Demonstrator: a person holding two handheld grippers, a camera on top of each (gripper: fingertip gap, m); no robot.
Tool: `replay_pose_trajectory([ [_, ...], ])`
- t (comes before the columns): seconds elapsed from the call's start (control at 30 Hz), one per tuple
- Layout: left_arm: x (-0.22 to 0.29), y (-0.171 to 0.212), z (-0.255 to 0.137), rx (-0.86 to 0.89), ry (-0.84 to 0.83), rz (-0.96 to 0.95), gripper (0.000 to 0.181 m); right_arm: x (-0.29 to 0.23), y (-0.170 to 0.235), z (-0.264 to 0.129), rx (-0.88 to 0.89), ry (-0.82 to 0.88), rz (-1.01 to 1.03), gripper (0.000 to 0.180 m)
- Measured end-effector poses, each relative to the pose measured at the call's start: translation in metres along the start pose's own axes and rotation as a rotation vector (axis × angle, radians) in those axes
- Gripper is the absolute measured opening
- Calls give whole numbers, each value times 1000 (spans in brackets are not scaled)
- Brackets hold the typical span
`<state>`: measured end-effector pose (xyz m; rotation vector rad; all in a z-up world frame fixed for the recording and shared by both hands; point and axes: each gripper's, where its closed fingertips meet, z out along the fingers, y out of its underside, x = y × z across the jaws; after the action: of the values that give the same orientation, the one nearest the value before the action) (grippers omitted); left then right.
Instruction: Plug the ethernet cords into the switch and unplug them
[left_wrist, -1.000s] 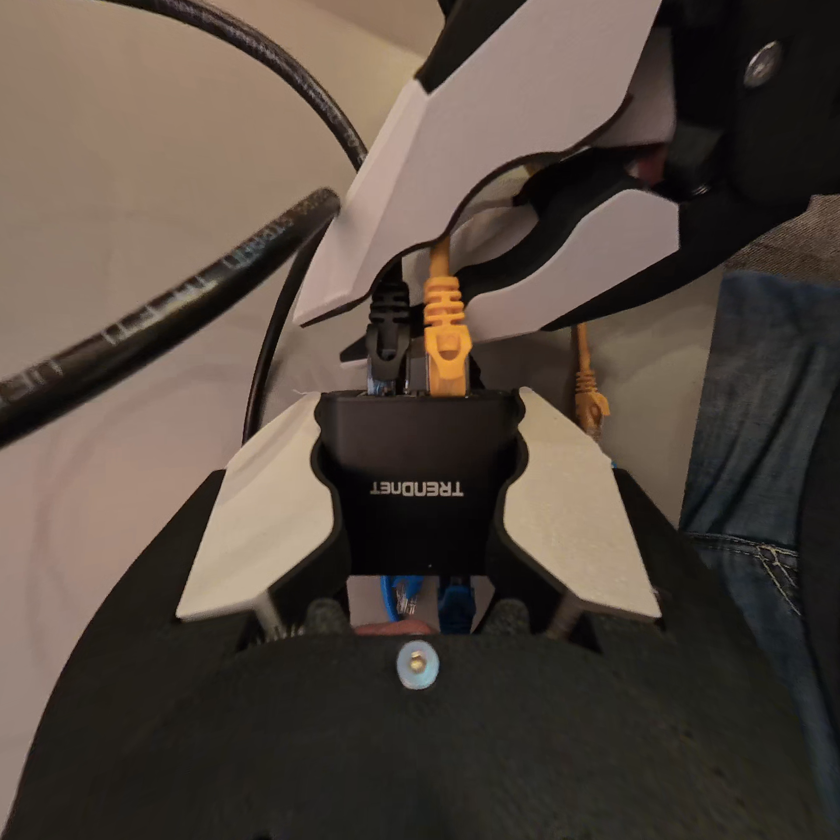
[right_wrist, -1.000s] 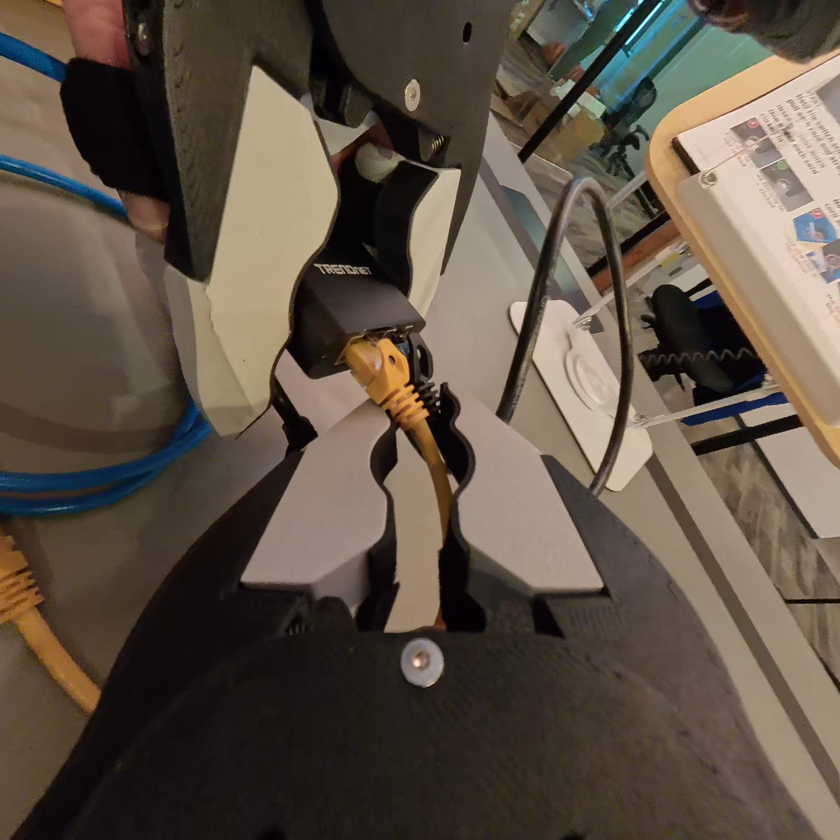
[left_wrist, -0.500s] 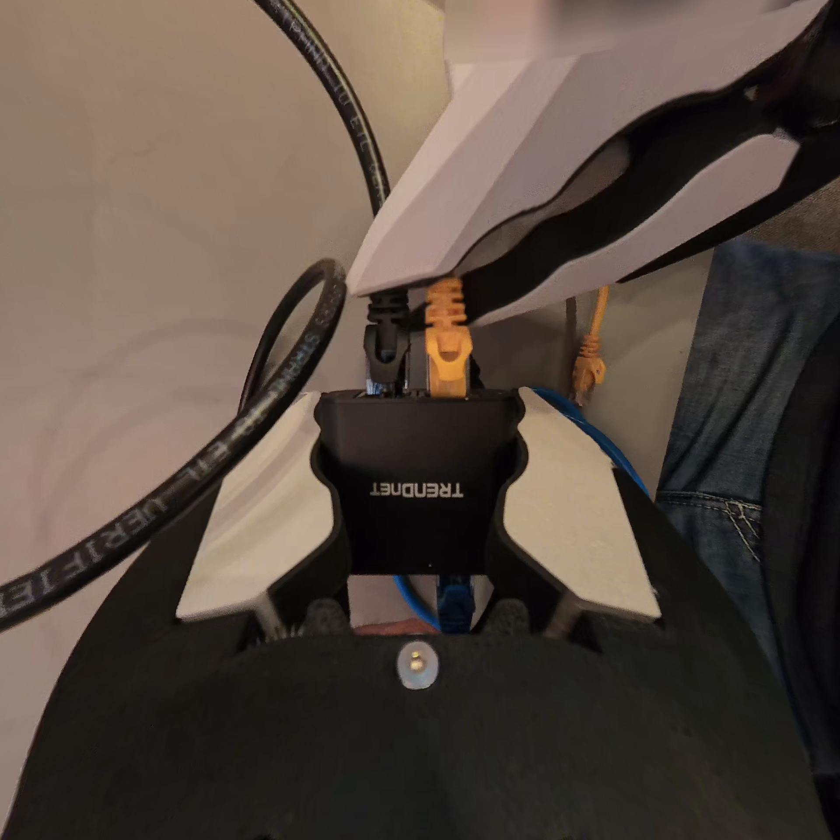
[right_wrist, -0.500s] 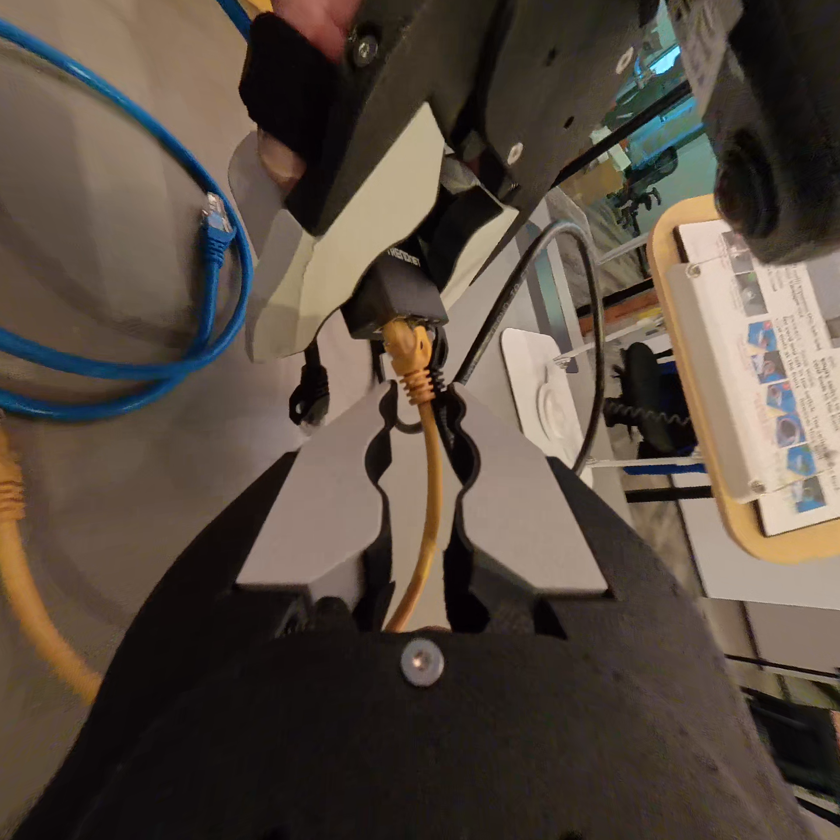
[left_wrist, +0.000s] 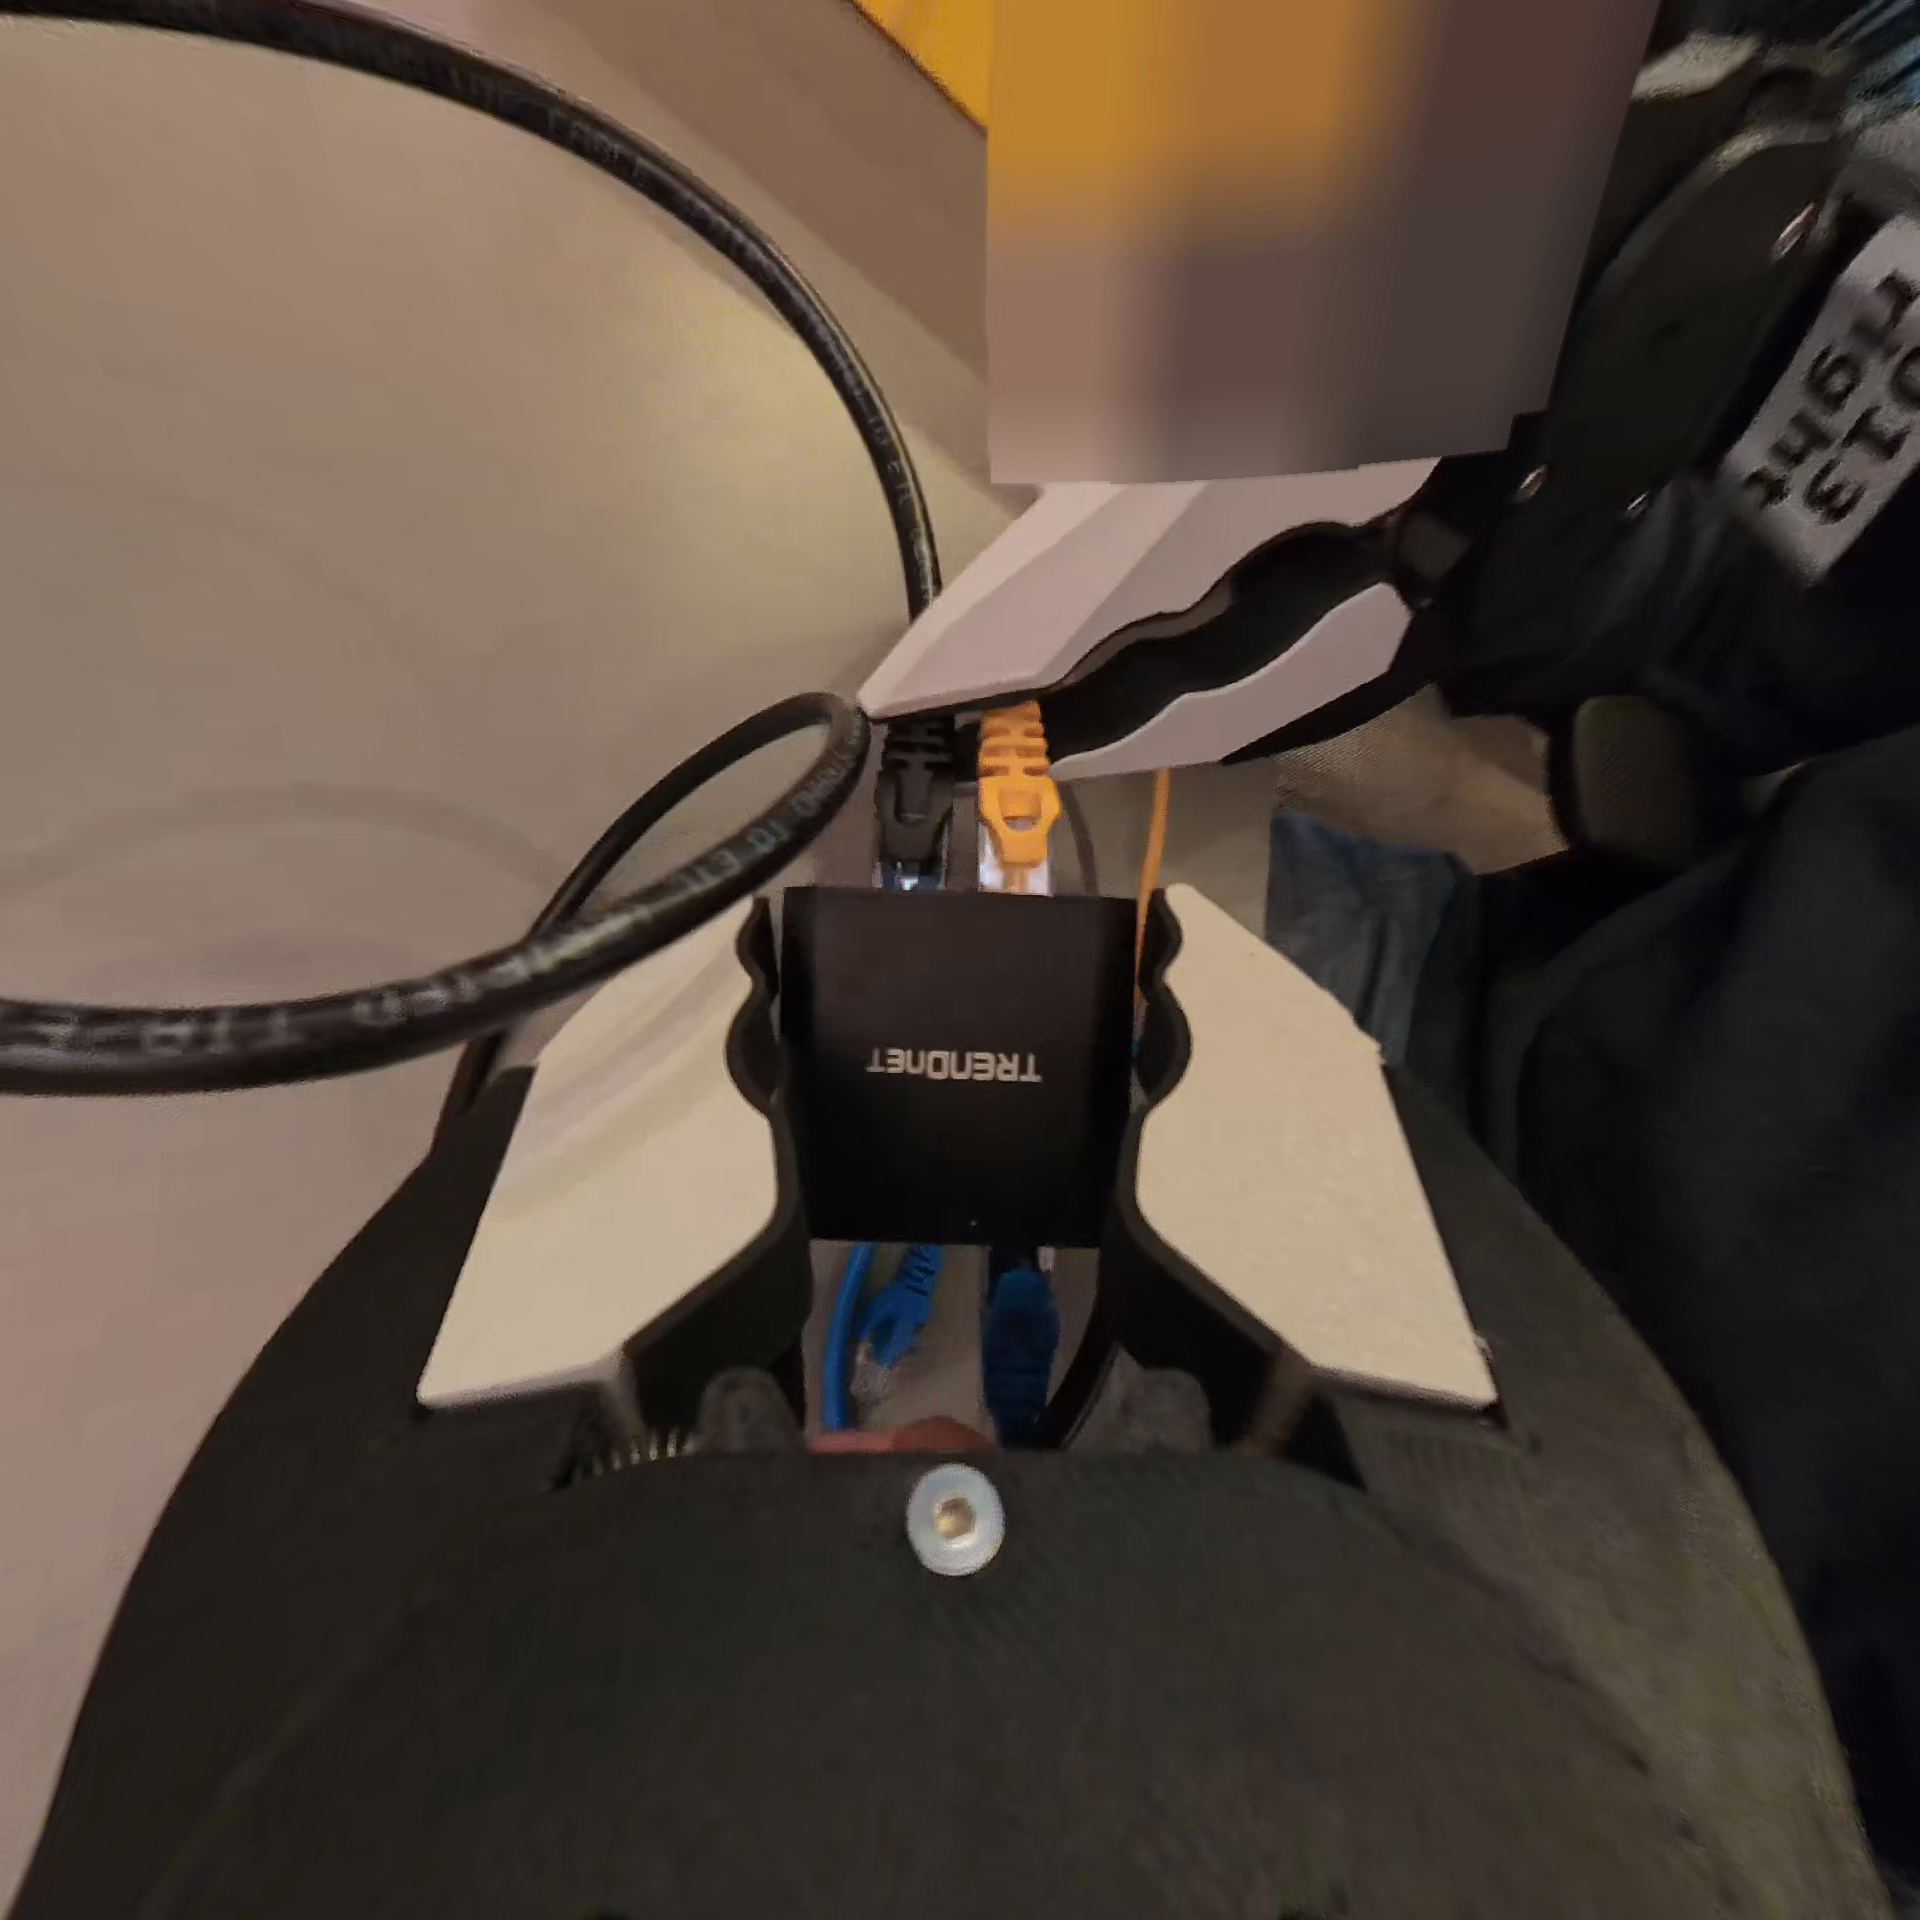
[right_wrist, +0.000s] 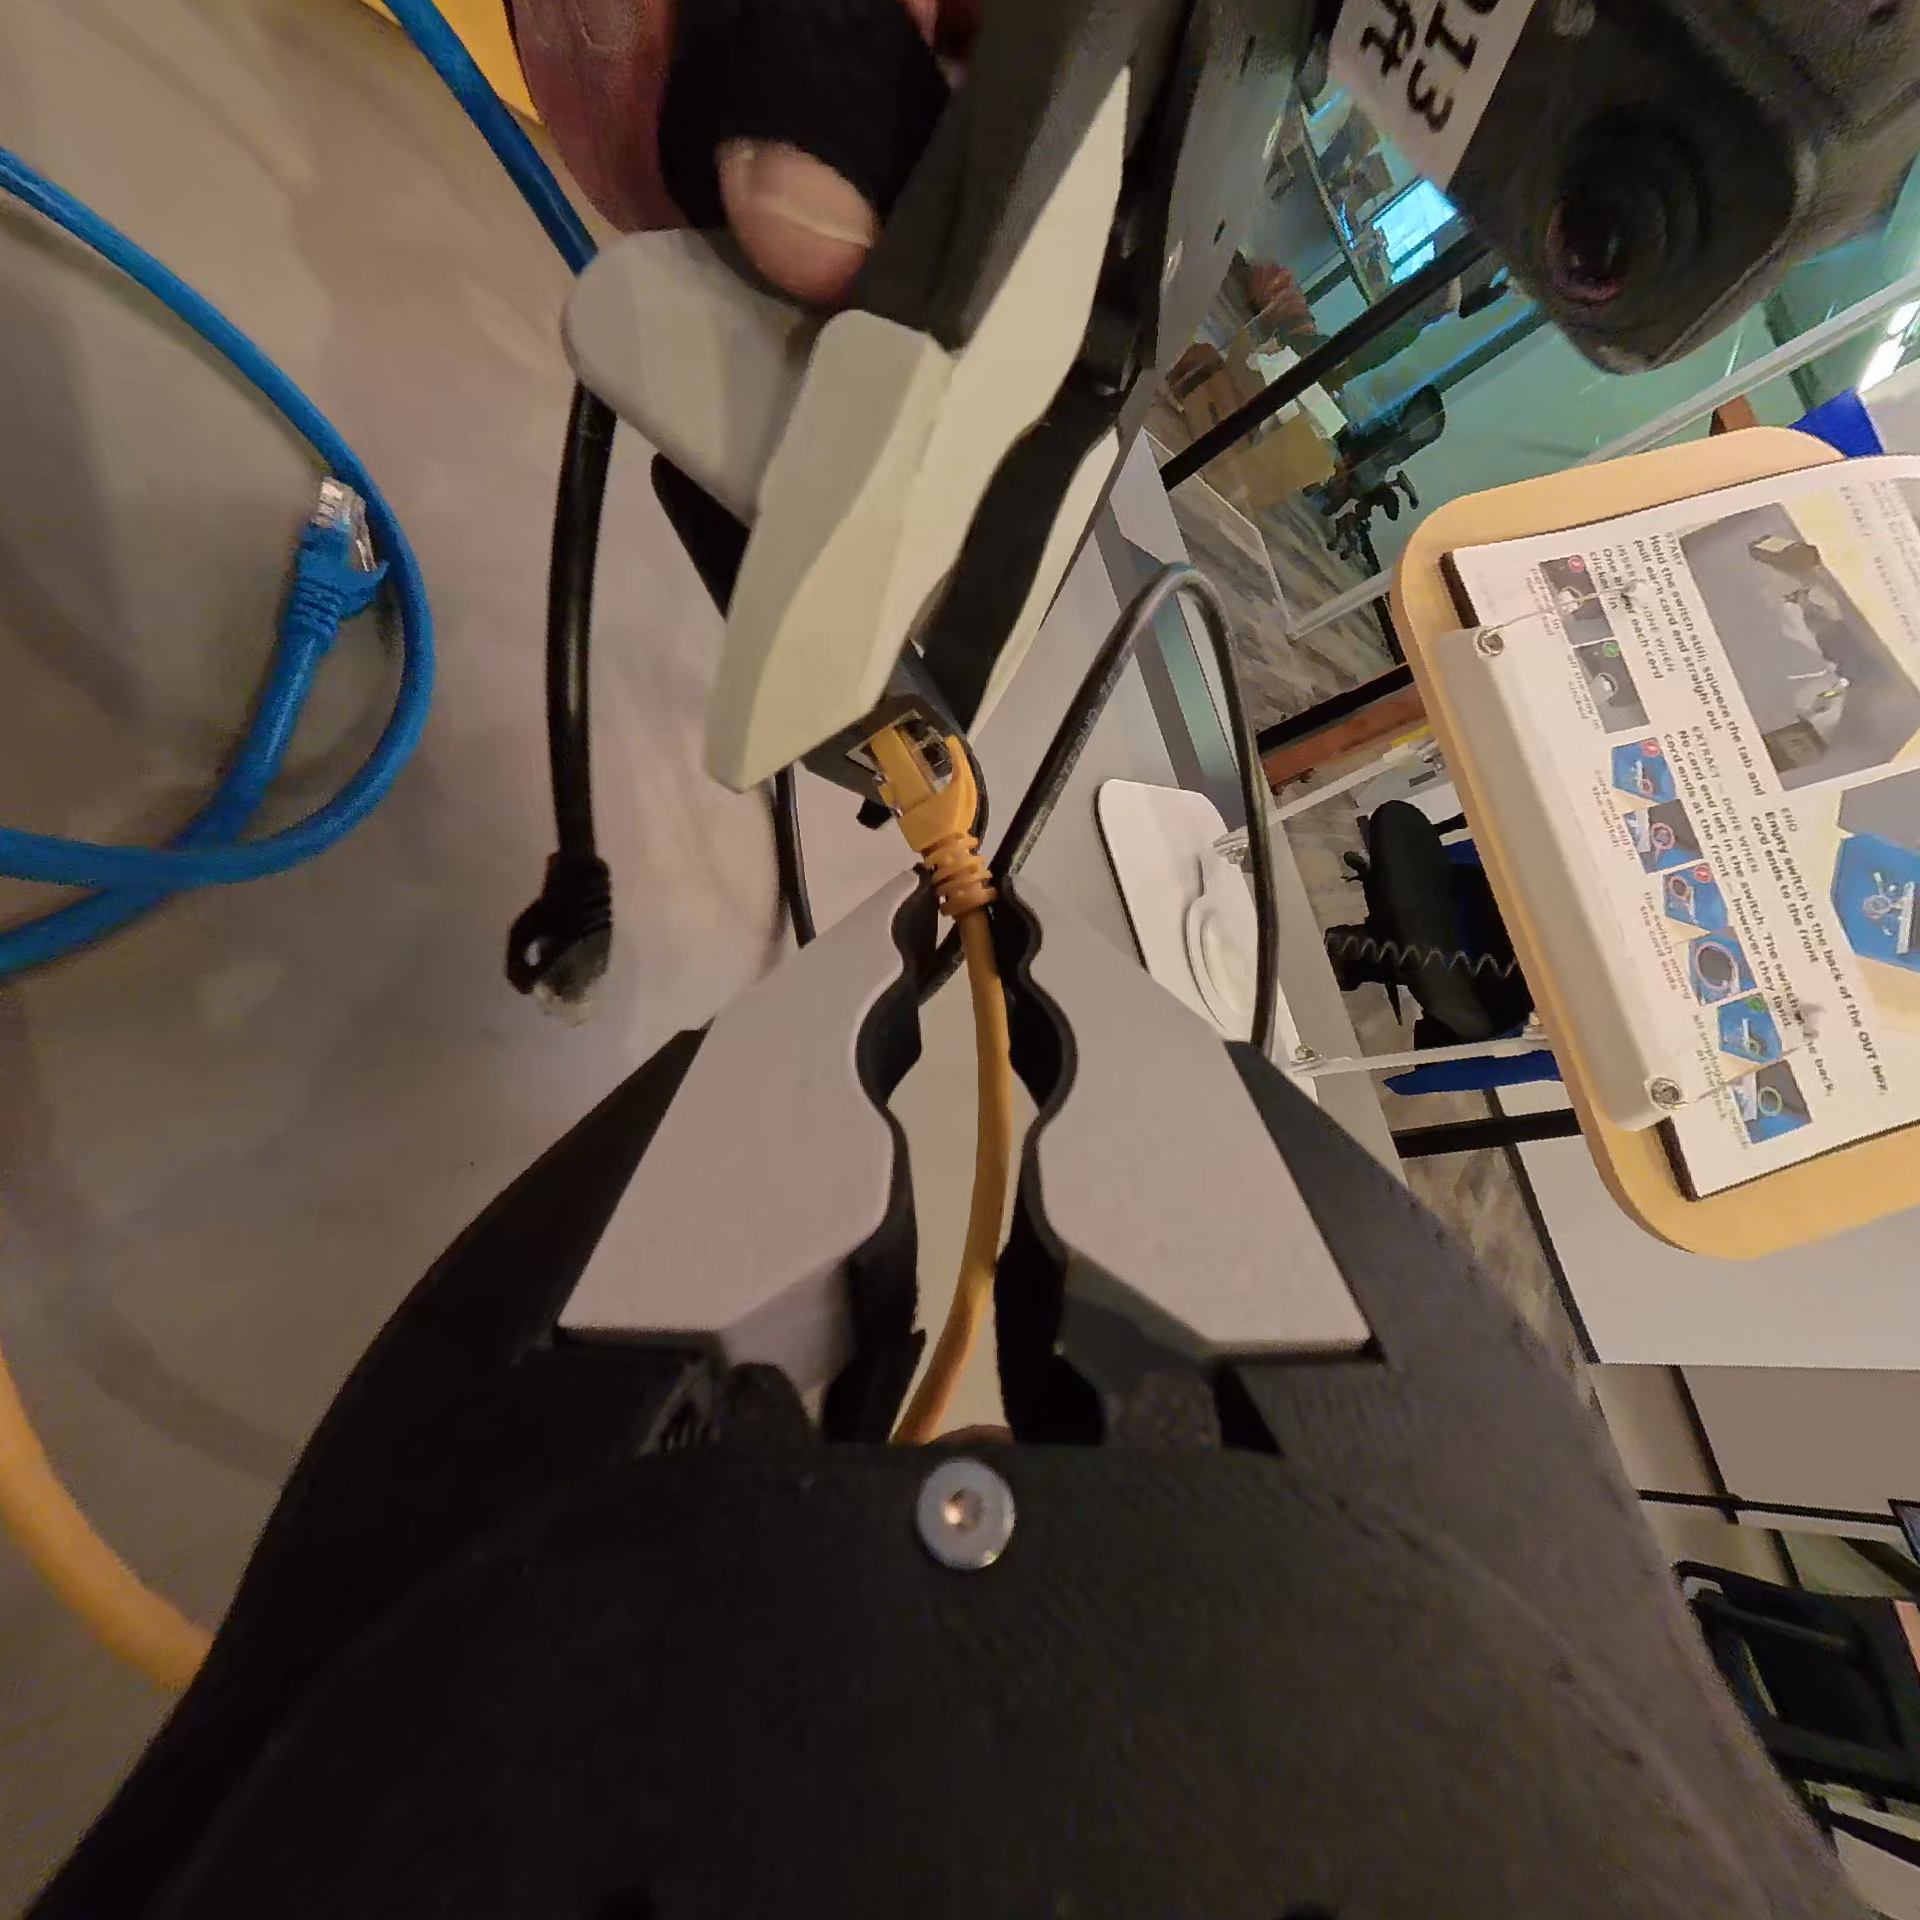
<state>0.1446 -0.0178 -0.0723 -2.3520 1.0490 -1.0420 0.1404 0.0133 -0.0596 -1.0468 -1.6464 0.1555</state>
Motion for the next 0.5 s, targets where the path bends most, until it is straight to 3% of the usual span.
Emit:
replay_pose_trajectory([
  [0.03, 1, 1, 0, 3, 25, -19, 66, 0, -1, 0, 2, 3, 0, 8],
  [0.17, 0, 15, 9, -72, 36, -13, 73, -1, -4, 1, -2, 19, -16, 9],
  [0.5, -12, 24, 20, -190, -138, 113, 75, -3, 0, 1, 2, 24, 79, 10],
])
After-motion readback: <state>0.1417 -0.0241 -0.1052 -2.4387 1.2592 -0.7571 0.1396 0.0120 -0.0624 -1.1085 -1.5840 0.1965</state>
